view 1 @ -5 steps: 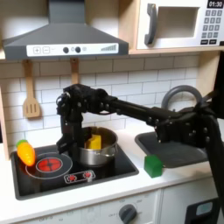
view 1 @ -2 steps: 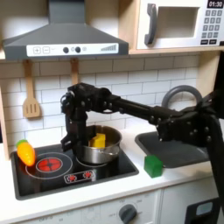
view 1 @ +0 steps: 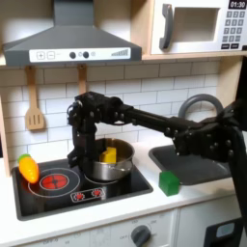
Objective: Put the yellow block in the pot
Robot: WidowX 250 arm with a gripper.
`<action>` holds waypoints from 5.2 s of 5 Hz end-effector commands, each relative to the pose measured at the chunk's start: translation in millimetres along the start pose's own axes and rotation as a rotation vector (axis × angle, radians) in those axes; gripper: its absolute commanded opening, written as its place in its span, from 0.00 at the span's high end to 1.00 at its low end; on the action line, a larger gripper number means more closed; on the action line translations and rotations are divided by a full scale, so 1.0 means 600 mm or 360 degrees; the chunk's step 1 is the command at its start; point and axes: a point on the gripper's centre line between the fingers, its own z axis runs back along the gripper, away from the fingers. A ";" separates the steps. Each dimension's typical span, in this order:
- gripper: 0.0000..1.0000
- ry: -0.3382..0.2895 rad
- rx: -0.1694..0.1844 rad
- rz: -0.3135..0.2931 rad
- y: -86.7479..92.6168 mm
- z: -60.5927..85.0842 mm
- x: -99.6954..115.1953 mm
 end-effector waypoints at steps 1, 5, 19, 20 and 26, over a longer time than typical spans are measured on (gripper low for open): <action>0.00 -0.0039 -0.0017 -0.0028 -0.002 0.017 0.000; 0.00 -0.0327 -0.0133 -0.0144 -0.025 0.141 -0.026; 1.00 -0.0082 -0.0040 -0.0077 0.030 0.014 -0.100; 1.00 -0.0063 -0.0033 -0.0077 0.029 0.007 -0.101; 1.00 -0.0094 -0.0016 -0.0069 0.028 -0.001 -0.093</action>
